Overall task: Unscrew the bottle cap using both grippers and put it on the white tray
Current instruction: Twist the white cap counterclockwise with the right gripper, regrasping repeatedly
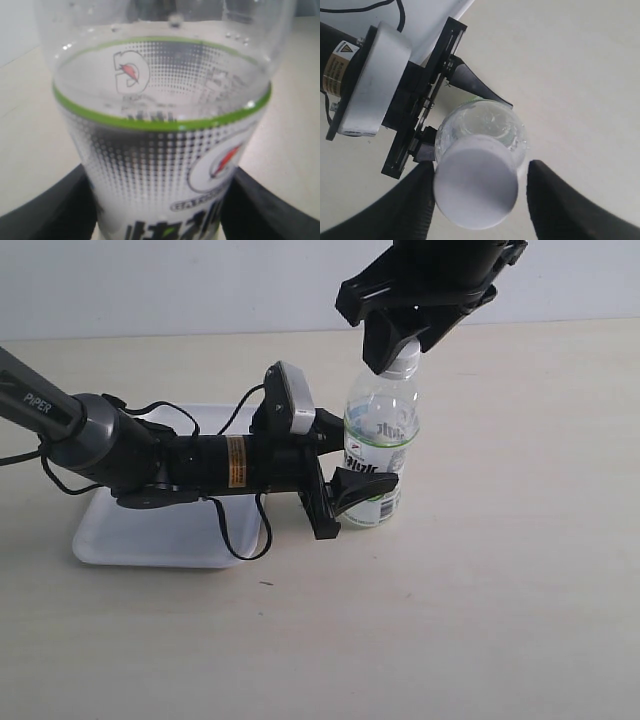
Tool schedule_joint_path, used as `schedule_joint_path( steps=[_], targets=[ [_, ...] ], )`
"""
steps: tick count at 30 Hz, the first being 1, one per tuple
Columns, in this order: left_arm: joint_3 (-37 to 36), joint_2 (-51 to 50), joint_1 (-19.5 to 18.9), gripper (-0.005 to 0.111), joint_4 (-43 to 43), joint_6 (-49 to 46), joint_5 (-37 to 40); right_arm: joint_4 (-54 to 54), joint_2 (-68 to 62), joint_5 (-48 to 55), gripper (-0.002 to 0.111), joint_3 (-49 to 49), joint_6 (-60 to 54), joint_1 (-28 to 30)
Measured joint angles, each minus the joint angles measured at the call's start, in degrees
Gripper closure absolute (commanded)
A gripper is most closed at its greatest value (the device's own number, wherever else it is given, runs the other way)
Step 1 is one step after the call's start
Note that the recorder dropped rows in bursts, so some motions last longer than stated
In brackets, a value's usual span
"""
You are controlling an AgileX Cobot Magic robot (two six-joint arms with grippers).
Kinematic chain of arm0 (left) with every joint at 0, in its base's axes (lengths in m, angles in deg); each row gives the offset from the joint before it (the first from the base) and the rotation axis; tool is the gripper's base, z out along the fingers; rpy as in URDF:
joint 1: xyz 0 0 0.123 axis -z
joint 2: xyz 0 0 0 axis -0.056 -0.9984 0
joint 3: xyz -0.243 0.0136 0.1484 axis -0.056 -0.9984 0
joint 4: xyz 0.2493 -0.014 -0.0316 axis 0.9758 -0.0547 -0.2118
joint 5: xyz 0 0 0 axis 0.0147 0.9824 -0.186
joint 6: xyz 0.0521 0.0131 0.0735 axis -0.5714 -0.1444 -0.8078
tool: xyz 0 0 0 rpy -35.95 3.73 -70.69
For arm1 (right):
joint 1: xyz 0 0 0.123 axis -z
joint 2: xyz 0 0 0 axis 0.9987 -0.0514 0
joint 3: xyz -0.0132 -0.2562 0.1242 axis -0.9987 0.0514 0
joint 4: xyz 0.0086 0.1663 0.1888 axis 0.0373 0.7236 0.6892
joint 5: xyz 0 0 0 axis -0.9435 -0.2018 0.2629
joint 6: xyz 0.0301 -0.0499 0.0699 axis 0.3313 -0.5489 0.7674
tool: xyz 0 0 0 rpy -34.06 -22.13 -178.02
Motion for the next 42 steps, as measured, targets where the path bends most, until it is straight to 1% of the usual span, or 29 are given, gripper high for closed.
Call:
schedule_joint_path(
  steps=[3,6,8,9,16,20,31,42],
  targets=[
    [0.00,0.00,0.00,0.107,-0.13,0.10,0.10,0.00,0.00,0.00,0.072,0.00,0.00,0.00],
    [0.00,0.00,0.00,0.107,-0.22,0.10,0.10,0.12,0.00,0.00,0.092,0.00,0.00,0.00],
    [0.00,0.00,0.00,0.107,-0.22,0.10,0.10,0.12,0.00,0.00,0.104,0.00,0.00,0.00],
    [0.00,0.00,0.00,0.107,-0.22,0.10,0.10,0.12,0.00,0.00,0.108,0.00,0.00,0.00],
    [0.00,0.00,0.00,0.107,-0.22,0.10,0.10,-0.12,0.00,0.00,0.108,0.00,-0.22,0.00],
    [0.00,0.00,0.00,0.107,-0.26,0.10,0.10,-0.24,0.00,0.00,0.108,0.00,-5.57,0.00],
    [0.00,0.00,0.00,0.107,-0.26,0.71,0.10,-0.24,0.00,0.00,0.108,0.00,-31.71,0.00],
    [0.00,0.00,0.00,0.107,-0.23,0.93,0.22,-0.97,0.00,0.00,0.108,0.00,-62.90,0.00]
  ],
)
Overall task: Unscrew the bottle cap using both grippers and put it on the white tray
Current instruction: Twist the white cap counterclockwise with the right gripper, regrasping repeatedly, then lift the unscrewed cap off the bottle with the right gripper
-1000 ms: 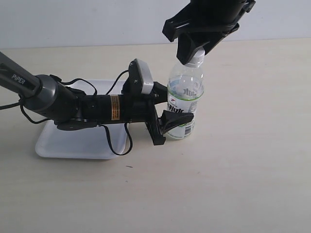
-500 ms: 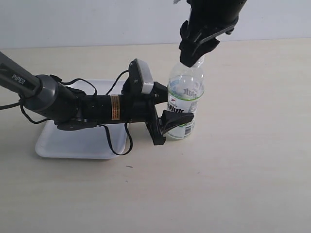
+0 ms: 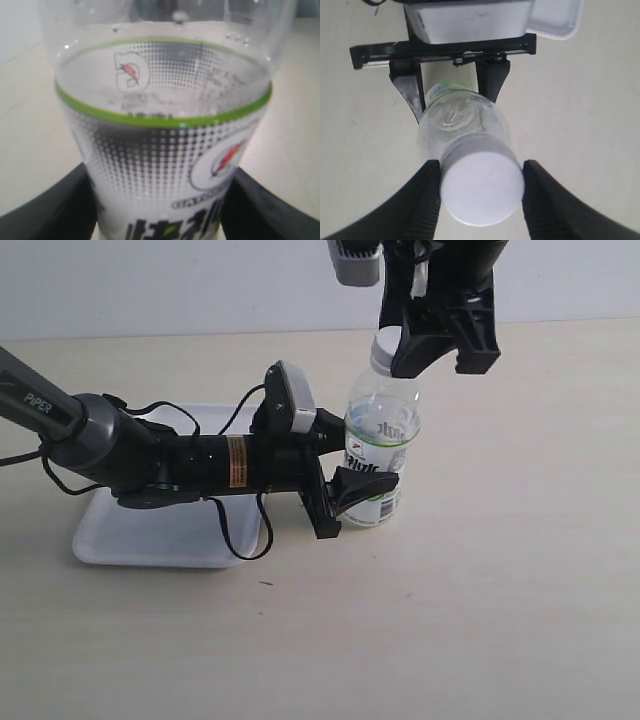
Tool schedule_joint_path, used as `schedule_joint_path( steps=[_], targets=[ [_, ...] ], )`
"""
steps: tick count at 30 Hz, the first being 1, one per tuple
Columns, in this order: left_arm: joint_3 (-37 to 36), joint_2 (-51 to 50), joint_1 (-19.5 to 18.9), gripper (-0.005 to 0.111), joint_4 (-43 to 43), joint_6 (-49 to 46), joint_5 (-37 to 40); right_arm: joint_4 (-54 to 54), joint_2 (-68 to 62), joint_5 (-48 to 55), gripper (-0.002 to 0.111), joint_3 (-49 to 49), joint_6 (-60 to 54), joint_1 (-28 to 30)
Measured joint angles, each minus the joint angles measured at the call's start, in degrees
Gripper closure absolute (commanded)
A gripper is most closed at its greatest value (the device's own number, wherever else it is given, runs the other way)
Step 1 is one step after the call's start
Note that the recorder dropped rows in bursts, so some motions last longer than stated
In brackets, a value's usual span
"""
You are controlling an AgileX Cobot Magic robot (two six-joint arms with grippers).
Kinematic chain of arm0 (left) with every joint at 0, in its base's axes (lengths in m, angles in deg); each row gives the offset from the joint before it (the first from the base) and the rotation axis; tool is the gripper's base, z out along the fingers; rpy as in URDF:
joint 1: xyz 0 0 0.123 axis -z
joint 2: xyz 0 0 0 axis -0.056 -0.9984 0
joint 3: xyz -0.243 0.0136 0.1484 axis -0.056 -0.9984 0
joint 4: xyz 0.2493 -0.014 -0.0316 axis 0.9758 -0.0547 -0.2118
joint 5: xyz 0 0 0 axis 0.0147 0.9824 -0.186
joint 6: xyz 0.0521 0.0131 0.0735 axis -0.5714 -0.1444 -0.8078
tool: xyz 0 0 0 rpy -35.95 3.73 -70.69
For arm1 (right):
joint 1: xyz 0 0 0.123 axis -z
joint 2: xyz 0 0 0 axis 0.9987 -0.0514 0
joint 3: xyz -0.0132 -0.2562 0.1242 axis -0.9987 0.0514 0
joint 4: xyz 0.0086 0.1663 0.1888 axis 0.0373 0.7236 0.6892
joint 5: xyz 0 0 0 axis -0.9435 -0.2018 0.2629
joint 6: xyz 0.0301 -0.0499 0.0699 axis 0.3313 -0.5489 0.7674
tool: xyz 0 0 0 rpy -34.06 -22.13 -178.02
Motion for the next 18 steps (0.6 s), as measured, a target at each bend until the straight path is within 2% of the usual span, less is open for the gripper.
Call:
schedule_joint_path(
  steps=[11,16,18],
  targets=[
    [0.00,0.00,0.00,0.107,-0.22,0.36,0.11,-0.96,0.19,-0.45,0.108,0.00,-26.76,0.00],
    [0.00,0.00,0.00,0.107,-0.22,0.46,0.11,-1.19,0.19,-0.79,0.108,0.00,-45.63,-0.21],
    [0.00,0.00,0.00,0.107,-0.22,0.46,0.11,-1.32,0.19,-0.83,0.108,0.00,-48.32,-0.21]
  ],
)
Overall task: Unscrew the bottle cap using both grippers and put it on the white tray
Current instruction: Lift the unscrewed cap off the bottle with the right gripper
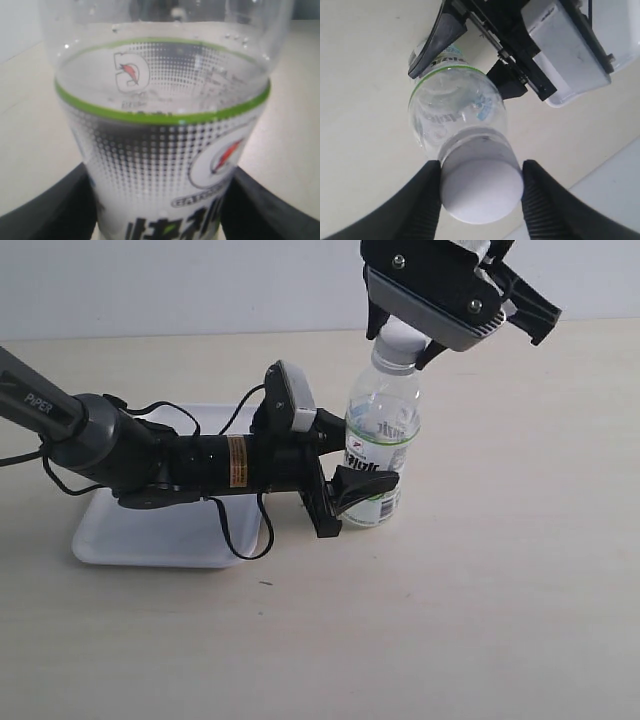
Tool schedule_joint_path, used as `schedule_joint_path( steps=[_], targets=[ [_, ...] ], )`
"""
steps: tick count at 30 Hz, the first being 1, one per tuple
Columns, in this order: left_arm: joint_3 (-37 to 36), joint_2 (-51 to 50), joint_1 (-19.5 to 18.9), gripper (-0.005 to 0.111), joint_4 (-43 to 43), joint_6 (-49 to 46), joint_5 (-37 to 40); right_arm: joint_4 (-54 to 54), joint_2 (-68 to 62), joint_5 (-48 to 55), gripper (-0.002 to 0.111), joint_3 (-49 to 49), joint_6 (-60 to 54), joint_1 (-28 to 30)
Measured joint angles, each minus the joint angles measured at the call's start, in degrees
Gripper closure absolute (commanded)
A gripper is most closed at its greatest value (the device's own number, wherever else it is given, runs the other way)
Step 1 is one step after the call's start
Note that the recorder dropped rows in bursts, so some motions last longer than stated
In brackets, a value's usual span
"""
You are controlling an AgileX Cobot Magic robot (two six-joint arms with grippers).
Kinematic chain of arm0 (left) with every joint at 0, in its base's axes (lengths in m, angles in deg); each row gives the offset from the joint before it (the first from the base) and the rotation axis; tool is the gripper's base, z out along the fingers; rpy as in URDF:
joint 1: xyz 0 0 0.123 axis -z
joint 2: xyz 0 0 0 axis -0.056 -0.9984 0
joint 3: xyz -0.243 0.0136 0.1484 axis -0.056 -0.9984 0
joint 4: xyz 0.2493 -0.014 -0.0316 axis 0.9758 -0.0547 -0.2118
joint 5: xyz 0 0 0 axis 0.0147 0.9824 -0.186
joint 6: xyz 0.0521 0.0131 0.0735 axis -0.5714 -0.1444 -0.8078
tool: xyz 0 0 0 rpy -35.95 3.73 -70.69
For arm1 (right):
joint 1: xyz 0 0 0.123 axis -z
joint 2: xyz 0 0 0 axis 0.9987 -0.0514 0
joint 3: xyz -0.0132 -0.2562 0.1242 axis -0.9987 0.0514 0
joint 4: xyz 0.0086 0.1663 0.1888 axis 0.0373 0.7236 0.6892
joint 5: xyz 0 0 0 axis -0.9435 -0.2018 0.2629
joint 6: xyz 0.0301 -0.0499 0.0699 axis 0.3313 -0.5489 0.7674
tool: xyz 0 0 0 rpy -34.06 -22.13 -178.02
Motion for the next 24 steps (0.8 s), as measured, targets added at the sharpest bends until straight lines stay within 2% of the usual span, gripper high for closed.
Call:
schedule_joint_path(
  steps=[9,12,14,15,18,21,24],
  targets=[
    [0.00,0.00,0.00,0.107,0.58,0.21,-0.33,-0.29,6.43,0.24,0.108,0.00,-0.46,0.00],
    [0.00,0.00,0.00,0.107,0.58,0.21,-0.33,1.29,8.64,0.36,0.108,0.00,5.15,0.00],
    [0.00,0.00,0.00,0.107,0.26,0.92,-0.33,1.35,10.64,0.08,0.108,0.00,17.68,0.00],
    [0.00,0.00,0.00,0.107,-1.23,3.54,0.00,1.42,12.30,-1.34,0.108,0.00,31.31,0.00],
    [0.00,0.00,0.00,0.107,-3.98,6.86,0.59,1.55,14.46,-2.85,0.108,0.00,51.50,0.00],
    [0.00,0.00,0.00,0.105,-5.19,7.78,0.97,1.55,16.05,-2.83,0.108,0.00,64.13,0.00],
    [0.00,0.00,0.00,0.092,-5.19,7.13,1.07,1.63,16.72,-2.83,0.108,0.00,69.02,0.00]
  ],
)
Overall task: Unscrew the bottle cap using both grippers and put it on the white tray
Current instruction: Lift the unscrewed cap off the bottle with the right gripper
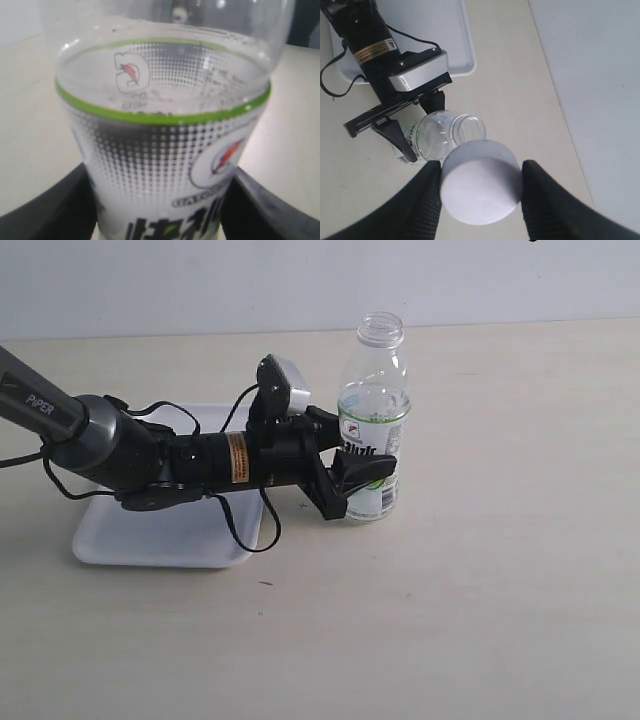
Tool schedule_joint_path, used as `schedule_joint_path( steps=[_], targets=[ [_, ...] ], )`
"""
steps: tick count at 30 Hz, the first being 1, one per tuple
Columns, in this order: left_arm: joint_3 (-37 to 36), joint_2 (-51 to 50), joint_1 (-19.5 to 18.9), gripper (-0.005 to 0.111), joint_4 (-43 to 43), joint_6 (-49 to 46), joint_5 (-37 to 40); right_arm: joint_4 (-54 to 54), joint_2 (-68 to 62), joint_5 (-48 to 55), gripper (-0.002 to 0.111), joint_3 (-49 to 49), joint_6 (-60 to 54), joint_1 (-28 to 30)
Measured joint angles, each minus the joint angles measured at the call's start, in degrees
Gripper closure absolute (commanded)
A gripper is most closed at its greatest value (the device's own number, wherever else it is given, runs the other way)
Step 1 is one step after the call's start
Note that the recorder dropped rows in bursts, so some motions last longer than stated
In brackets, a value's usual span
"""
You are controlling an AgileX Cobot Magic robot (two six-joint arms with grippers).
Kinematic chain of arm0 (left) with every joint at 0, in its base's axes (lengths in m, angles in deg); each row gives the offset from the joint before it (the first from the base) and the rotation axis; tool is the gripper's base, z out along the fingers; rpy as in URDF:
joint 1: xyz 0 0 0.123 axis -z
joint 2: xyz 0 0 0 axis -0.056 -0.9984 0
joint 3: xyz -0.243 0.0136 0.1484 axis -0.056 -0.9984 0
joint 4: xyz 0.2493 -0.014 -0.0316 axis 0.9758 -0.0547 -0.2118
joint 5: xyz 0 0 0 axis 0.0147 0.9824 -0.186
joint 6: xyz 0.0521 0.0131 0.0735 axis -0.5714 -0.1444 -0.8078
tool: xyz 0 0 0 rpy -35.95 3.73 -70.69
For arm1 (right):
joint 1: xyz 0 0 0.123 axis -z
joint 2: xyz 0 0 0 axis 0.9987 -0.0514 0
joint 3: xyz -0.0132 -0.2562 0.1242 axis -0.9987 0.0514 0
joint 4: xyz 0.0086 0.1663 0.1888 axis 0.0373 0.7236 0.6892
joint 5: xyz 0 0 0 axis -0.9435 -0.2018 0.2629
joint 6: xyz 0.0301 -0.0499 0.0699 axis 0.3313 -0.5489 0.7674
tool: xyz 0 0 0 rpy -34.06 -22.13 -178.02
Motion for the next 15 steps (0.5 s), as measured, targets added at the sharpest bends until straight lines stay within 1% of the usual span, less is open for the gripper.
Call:
schedule_joint_path(
  steps=[5,9,12,15],
  targets=[
    [0.00,0.00,0.00,0.059,1.34,-2.43,-0.11,1.65,0.46,0.00,0.108,0.00,1.78,0.00],
    [0.00,0.00,0.00,0.037,1.45,-2.79,-0.11,3.48,0.46,0.00,0.108,0.00,1.99,0.00],
    [0.00,0.00,0.00,0.025,1.58,-2.79,0.00,4.59,0.46,0.00,0.108,0.00,2.11,0.00],
    [0.00,0.00,0.00,0.016,1.93,-2.96,0.11,4.91,0.46,0.00,0.108,0.00,2.11,0.00]
  ],
)
